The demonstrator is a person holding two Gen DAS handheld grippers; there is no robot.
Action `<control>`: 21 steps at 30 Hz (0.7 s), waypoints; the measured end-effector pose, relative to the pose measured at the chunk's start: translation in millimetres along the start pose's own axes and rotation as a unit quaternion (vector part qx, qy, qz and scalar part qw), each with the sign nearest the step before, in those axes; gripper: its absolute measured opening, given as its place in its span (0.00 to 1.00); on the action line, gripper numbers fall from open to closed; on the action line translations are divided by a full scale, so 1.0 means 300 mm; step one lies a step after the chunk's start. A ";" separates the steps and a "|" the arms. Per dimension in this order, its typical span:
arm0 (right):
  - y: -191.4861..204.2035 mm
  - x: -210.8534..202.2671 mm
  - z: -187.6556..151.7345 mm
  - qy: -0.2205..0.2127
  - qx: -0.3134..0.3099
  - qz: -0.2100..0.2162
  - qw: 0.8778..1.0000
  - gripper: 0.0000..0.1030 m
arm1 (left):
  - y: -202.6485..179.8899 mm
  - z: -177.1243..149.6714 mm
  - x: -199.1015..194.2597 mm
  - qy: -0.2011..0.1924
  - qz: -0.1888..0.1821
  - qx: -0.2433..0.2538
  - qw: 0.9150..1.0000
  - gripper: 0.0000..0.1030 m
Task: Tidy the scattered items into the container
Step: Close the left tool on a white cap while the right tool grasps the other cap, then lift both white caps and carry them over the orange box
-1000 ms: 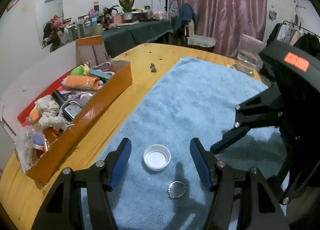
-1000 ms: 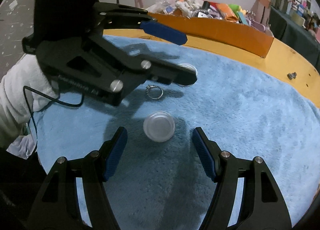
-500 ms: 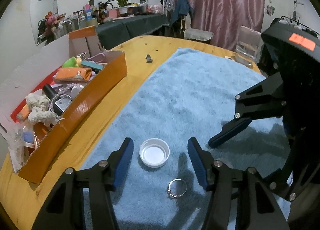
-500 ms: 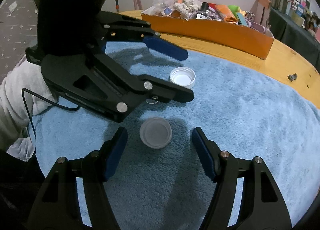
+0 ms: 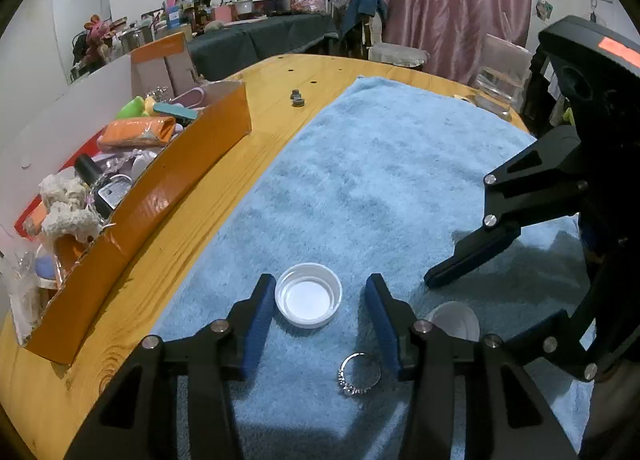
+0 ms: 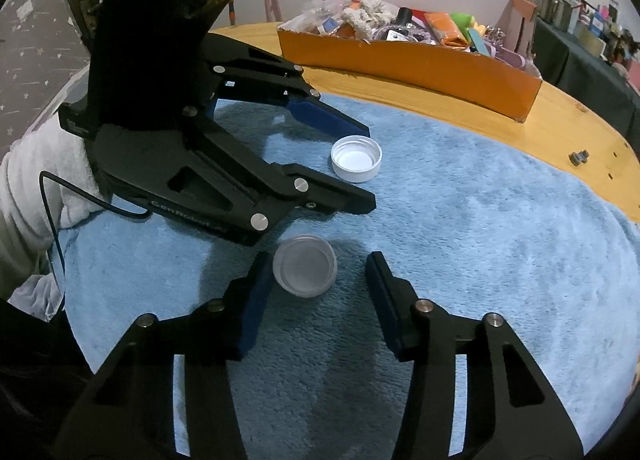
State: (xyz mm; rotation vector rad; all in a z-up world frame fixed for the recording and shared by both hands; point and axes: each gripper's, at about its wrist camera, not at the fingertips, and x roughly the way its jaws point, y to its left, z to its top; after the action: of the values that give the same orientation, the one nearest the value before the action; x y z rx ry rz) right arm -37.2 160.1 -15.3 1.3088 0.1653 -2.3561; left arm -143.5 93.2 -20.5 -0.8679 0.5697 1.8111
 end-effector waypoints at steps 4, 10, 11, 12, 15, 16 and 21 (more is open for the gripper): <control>0.005 0.002 -0.001 -0.003 -0.007 -0.005 1.000 0.32 | 0.000 -0.002 -0.004 -0.001 0.000 -0.001 1.000 0.40; 0.009 0.004 0.004 -0.007 -0.013 -0.004 1.000 0.30 | 0.005 -0.003 -0.009 -0.002 0.003 -0.005 1.000 0.33; 0.009 0.003 0.005 -0.009 -0.013 -0.005 1.000 0.30 | 0.006 -0.001 -0.007 -0.001 0.004 -0.006 1.000 0.33; 0.009 0.002 0.007 -0.009 -0.013 -0.005 1.000 0.30 | 0.006 -0.001 -0.008 -0.001 0.005 -0.007 1.000 0.33; 0.006 -0.004 0.013 -0.012 -0.011 0.001 1.000 0.30 | 0.009 0.004 -0.008 -0.001 0.013 -0.012 1.000 0.33; 0.006 -0.007 0.013 -0.014 -0.011 -0.002 1.000 0.30 | 0.011 0.005 -0.010 -0.002 0.018 -0.014 1.000 0.33; 0.001 -0.034 0.017 -0.021 -0.009 -0.002 1.000 0.30 | 0.024 0.013 -0.021 -0.002 0.022 -0.028 0.999 0.32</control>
State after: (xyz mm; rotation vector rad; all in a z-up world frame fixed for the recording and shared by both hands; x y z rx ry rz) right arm -36.4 161.4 -4.0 1.2512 0.1769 -2.3766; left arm -149.8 89.7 -13.2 -0.8943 0.5418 1.8767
